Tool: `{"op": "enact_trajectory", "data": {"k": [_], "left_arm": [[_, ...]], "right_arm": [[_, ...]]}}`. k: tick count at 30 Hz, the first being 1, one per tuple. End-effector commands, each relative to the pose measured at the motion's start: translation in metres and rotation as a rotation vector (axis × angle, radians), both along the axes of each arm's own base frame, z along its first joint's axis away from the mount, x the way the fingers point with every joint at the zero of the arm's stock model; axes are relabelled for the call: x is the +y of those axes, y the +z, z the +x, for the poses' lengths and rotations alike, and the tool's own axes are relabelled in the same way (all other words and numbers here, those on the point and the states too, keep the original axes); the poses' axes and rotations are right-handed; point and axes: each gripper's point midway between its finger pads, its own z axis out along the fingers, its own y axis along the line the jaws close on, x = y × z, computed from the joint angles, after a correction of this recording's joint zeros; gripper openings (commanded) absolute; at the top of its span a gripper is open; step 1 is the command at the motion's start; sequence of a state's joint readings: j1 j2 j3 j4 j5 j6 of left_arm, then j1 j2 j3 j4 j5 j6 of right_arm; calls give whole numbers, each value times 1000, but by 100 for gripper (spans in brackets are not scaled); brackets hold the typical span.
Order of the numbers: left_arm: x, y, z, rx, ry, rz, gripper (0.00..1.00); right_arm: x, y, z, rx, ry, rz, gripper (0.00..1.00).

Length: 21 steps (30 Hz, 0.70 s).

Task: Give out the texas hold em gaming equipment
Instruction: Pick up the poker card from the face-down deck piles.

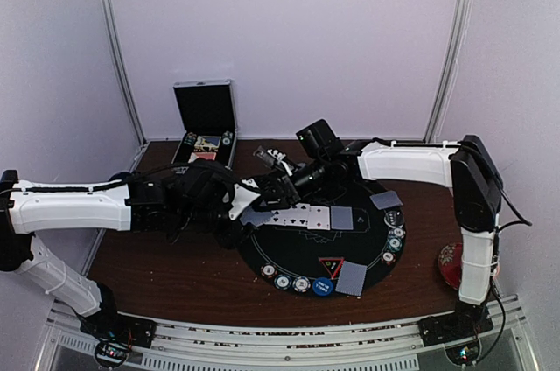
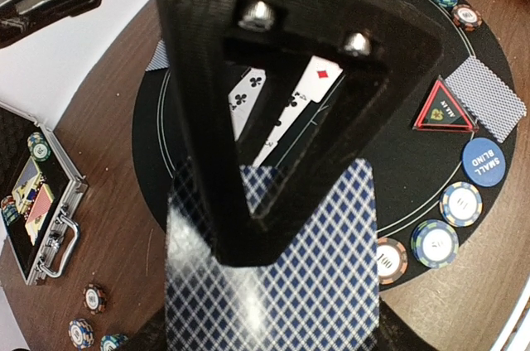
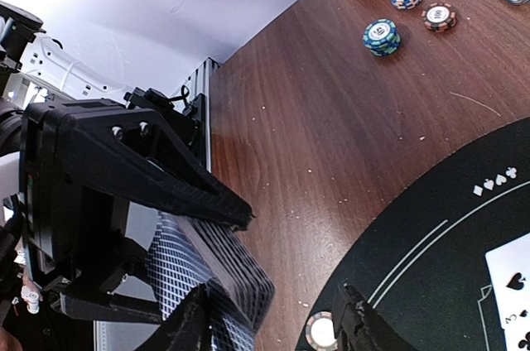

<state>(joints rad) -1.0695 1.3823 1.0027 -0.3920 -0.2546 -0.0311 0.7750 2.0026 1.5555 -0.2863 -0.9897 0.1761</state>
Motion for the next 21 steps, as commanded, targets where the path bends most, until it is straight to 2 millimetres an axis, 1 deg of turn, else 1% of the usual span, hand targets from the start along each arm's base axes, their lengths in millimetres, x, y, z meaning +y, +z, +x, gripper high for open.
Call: {"op": "enact_trajectory", "data": {"k": [1, 4, 6, 10, 14, 16, 21], "left_arm": [[-11, 24, 5, -51, -6, -85, 64], [-11, 23, 5, -52, -5, -83, 64], [-11, 23, 5, -52, -4, -81, 64], [-11, 22, 6, -52, -3, -78, 64], [-11, 23, 6, -54, 1, -79, 64], [-10, 22, 6, -54, 1, -77, 64], [-11, 21, 7, -54, 2, -74, 64]], "right_arm": [[-17, -6, 18, -56, -71, -64, 49], [-20, -8, 20, -41, -71, -65, 49], [-19, -4, 14, -21, -41, -47, 48], [-18, 15, -1, 14, 31, 10, 47], [-24, 34, -17, 36, 84, 59, 46], [-26, 41, -24, 48, 99, 85, 45], [-30, 51, -34, 77, 111, 138, 37]]}}
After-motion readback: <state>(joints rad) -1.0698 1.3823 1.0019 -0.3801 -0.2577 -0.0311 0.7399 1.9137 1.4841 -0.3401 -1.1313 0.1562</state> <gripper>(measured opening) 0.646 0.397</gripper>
